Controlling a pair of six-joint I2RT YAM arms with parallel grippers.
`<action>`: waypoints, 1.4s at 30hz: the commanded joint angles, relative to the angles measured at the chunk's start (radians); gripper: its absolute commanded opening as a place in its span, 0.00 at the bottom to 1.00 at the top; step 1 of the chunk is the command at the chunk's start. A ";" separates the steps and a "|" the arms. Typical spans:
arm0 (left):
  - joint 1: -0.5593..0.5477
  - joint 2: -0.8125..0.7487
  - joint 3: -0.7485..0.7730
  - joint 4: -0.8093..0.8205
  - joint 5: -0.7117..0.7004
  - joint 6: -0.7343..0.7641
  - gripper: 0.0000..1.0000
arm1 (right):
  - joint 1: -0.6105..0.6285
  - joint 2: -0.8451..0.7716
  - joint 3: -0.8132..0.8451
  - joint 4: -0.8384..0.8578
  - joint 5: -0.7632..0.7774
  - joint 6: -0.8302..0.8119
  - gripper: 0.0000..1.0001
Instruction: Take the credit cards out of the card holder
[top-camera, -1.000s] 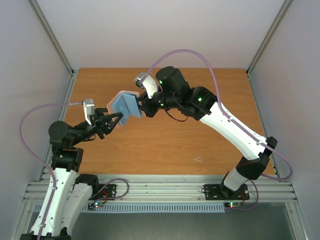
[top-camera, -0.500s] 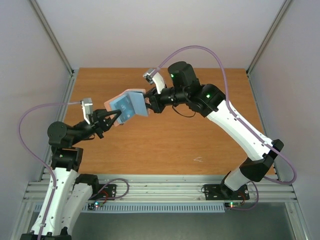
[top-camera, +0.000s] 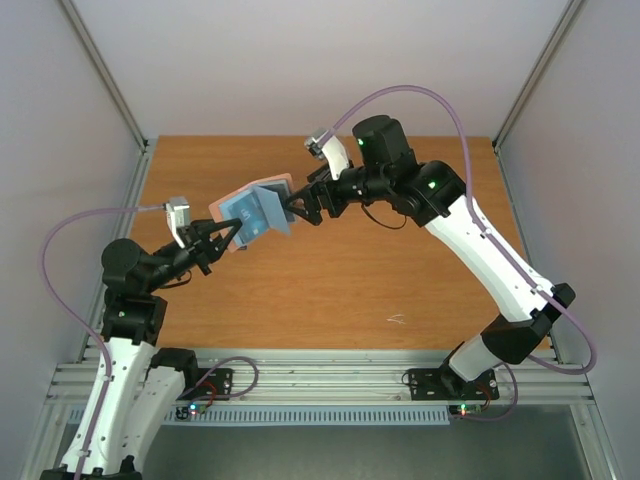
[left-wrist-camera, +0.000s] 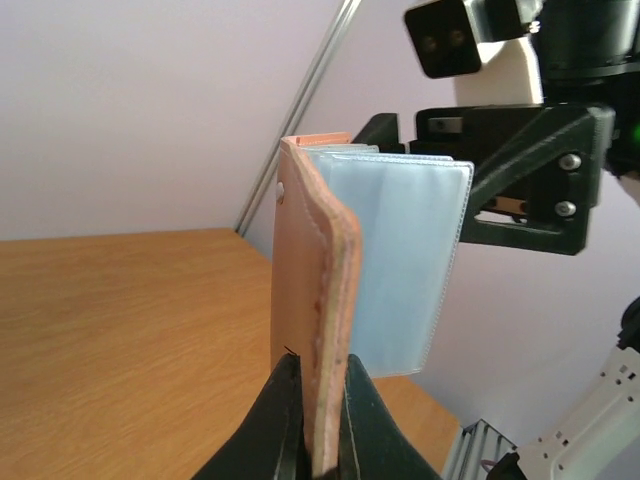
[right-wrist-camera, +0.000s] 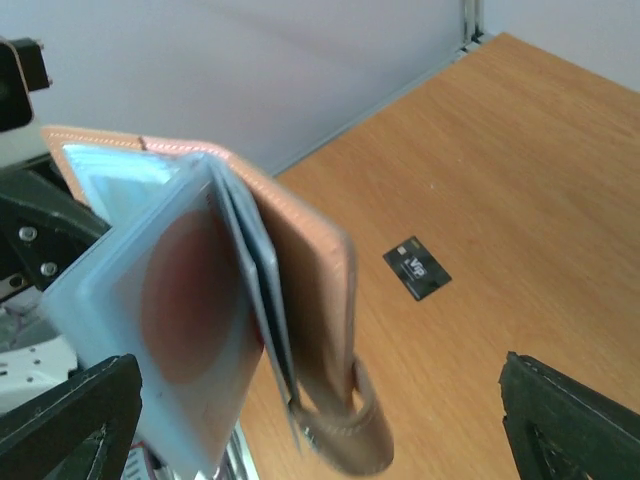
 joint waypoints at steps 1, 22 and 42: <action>-0.002 -0.012 0.040 -0.028 -0.050 0.063 0.00 | 0.023 -0.018 0.054 -0.099 0.055 -0.066 0.99; -0.001 -0.017 0.003 0.165 0.134 -0.048 0.00 | -0.007 0.085 0.026 -0.001 -0.322 -0.112 0.98; -0.001 -0.014 0.007 0.182 0.165 -0.061 0.16 | -0.045 0.025 -0.025 0.010 -0.561 -0.176 0.01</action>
